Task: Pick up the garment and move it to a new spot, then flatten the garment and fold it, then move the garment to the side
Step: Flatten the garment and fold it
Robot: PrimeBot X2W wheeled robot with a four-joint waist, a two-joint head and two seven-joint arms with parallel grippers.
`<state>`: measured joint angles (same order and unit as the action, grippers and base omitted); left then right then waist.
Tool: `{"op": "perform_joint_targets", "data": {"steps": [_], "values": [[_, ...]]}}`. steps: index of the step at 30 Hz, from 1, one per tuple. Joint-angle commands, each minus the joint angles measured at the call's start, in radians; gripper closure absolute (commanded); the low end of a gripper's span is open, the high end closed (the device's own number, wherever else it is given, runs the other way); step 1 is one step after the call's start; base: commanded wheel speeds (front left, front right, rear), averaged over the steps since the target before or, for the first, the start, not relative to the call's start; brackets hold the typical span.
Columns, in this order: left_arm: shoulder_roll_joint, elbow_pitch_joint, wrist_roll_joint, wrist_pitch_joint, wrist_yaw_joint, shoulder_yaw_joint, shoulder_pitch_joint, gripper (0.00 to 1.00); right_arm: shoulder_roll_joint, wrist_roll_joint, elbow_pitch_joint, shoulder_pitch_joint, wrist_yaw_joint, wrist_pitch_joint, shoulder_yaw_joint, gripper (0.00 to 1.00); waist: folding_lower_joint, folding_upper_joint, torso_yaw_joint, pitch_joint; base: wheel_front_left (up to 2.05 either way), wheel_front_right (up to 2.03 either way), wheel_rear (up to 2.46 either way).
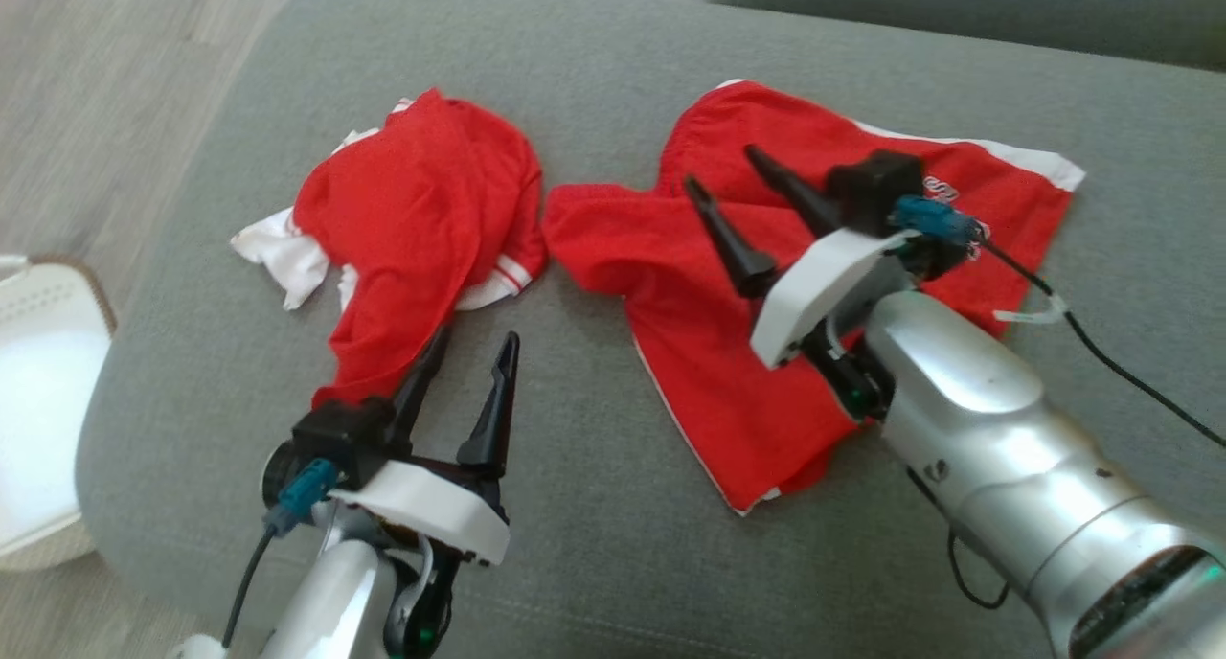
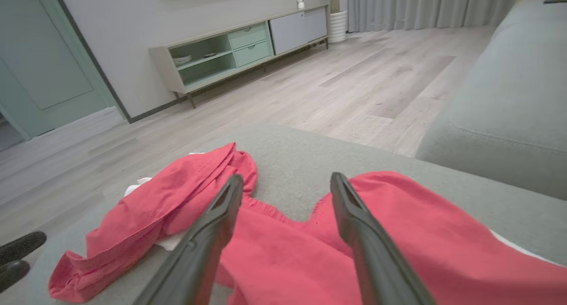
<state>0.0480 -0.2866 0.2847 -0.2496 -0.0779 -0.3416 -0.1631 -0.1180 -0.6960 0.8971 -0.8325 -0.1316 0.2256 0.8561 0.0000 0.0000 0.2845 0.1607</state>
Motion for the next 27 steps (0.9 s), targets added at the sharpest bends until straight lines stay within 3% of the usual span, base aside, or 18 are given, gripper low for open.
{"op": "perform_joint_targets", "data": {"steps": [1, 5, 10, 17, 22, 27], "values": [[0.002, 0.033, -0.008, -0.012, 0.006, 0.041, -0.009, 0.00, 0.002, -0.005, -0.014, -0.021, 0.001, 0.021, -0.019, 0.00, 0.0000, 0.0000, -0.022, -0.017, 0.00, 0.00, 0.00], [0.002, 0.046, -0.016, -0.012, 0.004, 0.062, 0.004, 0.00, -0.018, 0.021, -0.024, 0.027, 0.001, 0.035, -0.098, 0.00, 0.0000, 0.0000, -0.065, -0.048, 0.00, 0.00, 0.00], [0.002, 0.073, -0.023, -0.012, 0.001, 0.081, 0.025, 0.00, -0.045, 0.128, -0.141, 0.177, 0.001, 0.036, -0.311, 0.00, 0.0000, 0.0000, -0.118, -0.086, 0.00, 0.00, 0.00], [0.002, 0.100, -0.033, -0.012, -0.001, 0.093, 0.058, 0.00, 0.006, 0.306, -0.331, 0.463, 0.001, 0.036, -0.570, 0.00, 0.0000, 0.0000, -0.180, -0.123, 0.00, 0.00, 0.00], [0.002, 0.110, -0.035, -0.012, 0.001, 0.096, 0.074, 0.00, 0.052, 0.379, -0.446, 0.626, 0.001, 0.036, -0.668, 0.00, 0.0000, 0.0000, -0.203, -0.131, 0.00, 0.00, 0.00], [0.002, 0.110, -0.037, -0.012, -0.002, 0.092, 0.081, 0.00, 0.065, 0.408, -0.492, 0.692, 0.001, 0.033, -0.684, 0.00, 0.0000, 0.0000, -0.208, -0.125, 0.00, 0.00, 0.00]]}}
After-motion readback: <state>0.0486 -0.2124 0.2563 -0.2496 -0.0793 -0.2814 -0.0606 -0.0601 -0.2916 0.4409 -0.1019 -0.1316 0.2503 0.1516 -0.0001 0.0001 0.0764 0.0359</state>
